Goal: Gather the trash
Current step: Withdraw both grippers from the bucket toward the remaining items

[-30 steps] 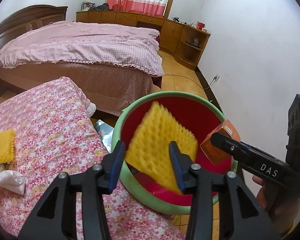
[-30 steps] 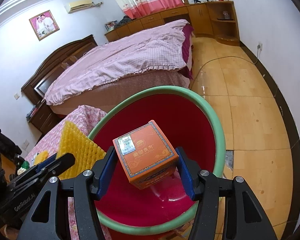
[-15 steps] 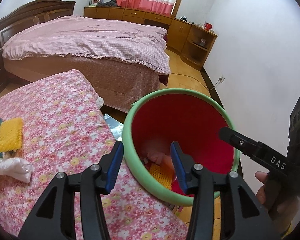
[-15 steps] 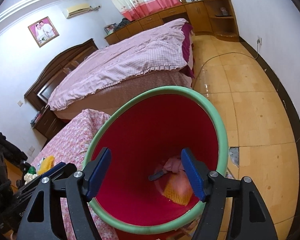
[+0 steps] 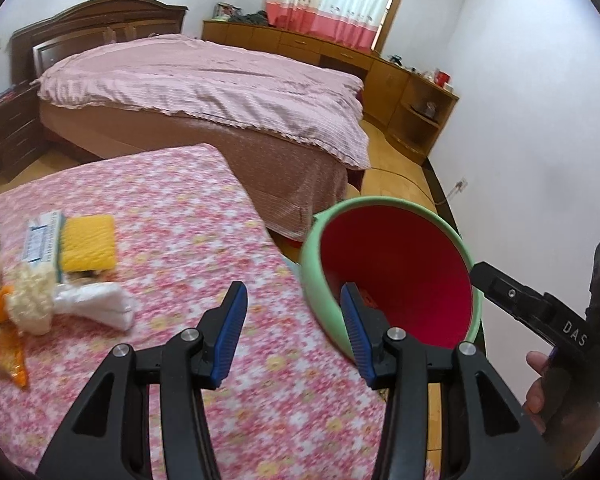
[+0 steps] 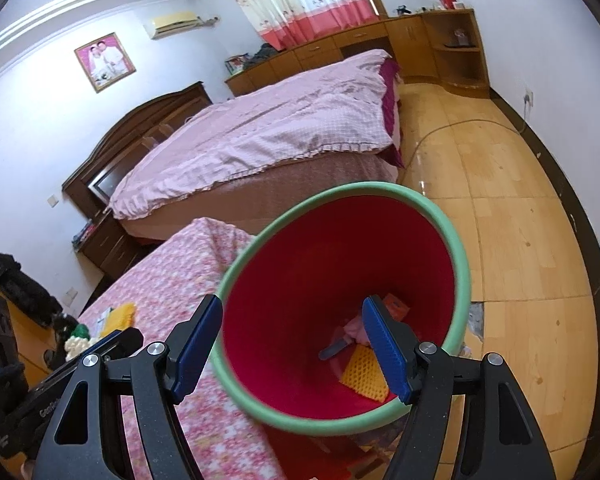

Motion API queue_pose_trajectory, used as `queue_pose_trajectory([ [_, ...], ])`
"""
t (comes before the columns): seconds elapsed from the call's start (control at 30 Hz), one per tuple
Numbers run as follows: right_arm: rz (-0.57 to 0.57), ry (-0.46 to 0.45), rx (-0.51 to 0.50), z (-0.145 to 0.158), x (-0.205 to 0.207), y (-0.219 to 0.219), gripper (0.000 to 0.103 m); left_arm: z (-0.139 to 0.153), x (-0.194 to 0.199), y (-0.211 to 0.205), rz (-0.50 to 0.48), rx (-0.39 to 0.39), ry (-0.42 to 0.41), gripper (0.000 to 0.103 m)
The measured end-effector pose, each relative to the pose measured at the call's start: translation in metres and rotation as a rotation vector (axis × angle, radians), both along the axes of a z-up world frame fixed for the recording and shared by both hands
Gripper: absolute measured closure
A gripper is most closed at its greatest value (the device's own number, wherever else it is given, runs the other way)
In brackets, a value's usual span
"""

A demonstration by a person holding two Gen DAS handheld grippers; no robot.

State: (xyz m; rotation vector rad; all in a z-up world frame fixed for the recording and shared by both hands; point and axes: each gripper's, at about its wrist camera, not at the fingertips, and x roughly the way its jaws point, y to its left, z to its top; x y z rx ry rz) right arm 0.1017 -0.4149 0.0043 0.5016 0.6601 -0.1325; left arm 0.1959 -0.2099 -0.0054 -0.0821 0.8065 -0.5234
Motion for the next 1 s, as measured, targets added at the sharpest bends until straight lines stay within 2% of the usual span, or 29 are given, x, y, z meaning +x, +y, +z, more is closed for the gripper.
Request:
queue_pose_trajectory([
  [0.53,0.117,0.011,0.001,0.005,0.006,0.063,0.029,0.007,-0.008,0.104,0.199,0.030,-0.030,0.054],
  [1.0,0.209,0.051,-0.024,-0.002,0.034,0.124,0.028,0.003,0.014,0.206,0.400,0.088,-0.041,0.054],
])
